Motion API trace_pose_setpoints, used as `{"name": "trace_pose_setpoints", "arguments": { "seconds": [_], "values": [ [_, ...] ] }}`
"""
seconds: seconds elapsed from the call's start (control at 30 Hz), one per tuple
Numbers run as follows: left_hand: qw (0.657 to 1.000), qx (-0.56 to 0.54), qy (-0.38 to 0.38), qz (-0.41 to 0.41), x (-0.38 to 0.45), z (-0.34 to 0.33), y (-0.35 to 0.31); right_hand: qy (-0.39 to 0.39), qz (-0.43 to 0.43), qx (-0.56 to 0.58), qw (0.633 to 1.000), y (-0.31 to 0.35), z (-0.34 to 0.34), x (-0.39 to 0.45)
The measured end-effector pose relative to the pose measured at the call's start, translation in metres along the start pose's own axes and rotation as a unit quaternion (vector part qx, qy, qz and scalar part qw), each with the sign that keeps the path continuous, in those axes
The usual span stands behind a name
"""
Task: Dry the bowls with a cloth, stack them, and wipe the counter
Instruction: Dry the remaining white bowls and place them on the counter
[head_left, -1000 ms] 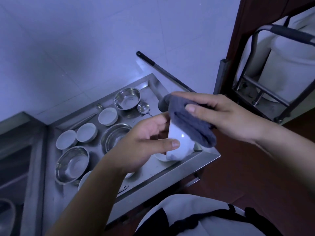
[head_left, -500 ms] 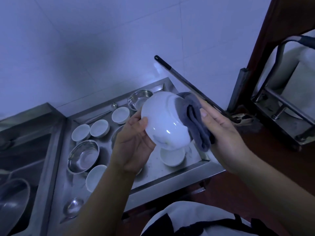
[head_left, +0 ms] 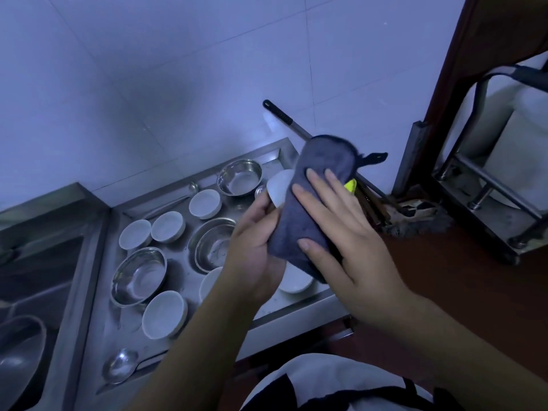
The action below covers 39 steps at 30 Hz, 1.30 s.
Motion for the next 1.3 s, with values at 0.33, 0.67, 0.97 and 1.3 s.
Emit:
{"name": "trace_pose_setpoints", "arguments": {
  "seconds": [0.33,0.67,0.97,1.3],
  "values": [
    [0.960,0.208,0.181,-0.048,-0.008,-0.020,-0.018,-0.024,-0.195,0.337,0.921,-0.048,-0.003,-0.012],
    [0.774,0.529,0.336,-0.094,-0.031,-0.035,-0.009,0.063,-0.309,0.525,0.791,-0.067,-0.009,-0.009],
    [0.937,0.289,0.198,-0.019,-0.016,-0.020,-0.018,0.023,-0.196,0.368,0.909,-0.059,-0.006,-0.014],
    [0.995,0.084,0.024,0.058,-0.009,0.018,-0.011,-0.029,0.002,0.120,0.992,-0.057,0.008,-0.020]
  ]
}}
Point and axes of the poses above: each hand's wrist, its own x-axis towards the middle knuckle, its own z-axis out of the back of the hand, y = z × x, the point moved 9 cm from there along x, towards the middle knuckle, and after that the axes turned 12 degrees about -z, right-handed, at the moved point
